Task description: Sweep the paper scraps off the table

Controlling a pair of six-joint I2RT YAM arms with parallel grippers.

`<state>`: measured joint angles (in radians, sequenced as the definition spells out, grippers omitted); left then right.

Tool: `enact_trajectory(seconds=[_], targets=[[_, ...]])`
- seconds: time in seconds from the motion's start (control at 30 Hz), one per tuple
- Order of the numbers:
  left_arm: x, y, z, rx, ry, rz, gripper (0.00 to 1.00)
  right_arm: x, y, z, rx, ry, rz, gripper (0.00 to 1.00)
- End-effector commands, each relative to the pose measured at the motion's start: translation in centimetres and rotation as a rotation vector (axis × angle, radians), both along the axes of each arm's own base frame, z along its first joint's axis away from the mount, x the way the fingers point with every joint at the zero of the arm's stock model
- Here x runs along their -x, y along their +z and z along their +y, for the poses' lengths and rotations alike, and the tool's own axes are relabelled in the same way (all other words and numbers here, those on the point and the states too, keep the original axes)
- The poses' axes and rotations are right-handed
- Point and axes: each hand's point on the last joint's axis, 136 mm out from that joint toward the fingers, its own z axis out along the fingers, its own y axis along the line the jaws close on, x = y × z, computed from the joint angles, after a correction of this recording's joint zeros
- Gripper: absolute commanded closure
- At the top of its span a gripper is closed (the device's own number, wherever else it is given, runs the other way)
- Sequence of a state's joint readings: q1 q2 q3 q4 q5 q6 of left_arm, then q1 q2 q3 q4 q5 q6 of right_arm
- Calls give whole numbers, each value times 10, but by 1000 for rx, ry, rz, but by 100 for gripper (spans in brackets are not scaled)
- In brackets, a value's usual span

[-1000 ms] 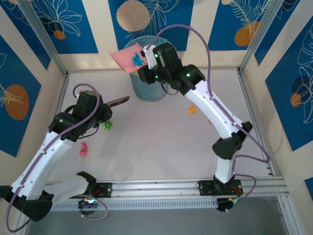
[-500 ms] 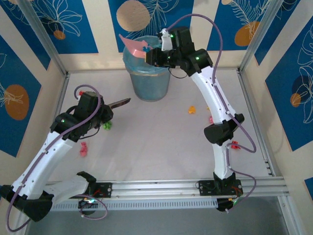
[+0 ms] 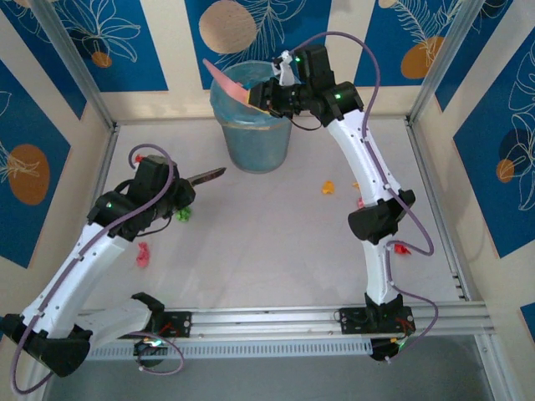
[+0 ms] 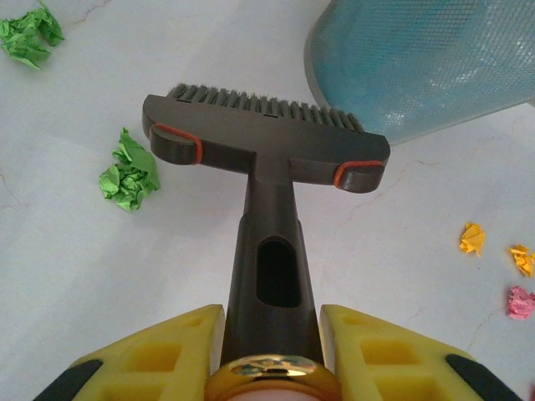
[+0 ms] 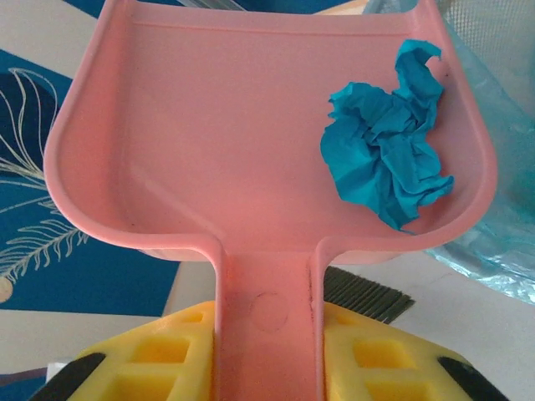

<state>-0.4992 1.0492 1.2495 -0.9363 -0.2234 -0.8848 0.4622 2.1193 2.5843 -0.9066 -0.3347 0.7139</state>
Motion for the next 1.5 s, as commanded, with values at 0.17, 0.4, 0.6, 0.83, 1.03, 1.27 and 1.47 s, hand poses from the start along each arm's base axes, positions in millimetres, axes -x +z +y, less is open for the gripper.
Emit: enact_trajectory(seconds=[0.17,0.4,0.6,0.83,1.03,1.27,1.47], targets=[[-10,8,-4,32,2,-27,100,-14,-8,-1,-100,-3,124,100],[-12,7,-4,29,0,-27,100,-34,-16,-8,-252,-27,335,100],[-16,7,-6,29,-8,-26,100,-43,-13,-5,-327,-7,400,100],[-19,7,-7,28,-10,-27,100,-50,-13,-5,-400,-20,505,100],[-22,6,-7,28,-8,-27,100,-57,1,-6,-470,-21,525,100],[-24,7,-6,28,-6,-31,100,-57,12,-14,-449,-36,447,100],[-29,15,-3,3,-7,-54,100,-37,31,-21,-345,-2,221,100]])
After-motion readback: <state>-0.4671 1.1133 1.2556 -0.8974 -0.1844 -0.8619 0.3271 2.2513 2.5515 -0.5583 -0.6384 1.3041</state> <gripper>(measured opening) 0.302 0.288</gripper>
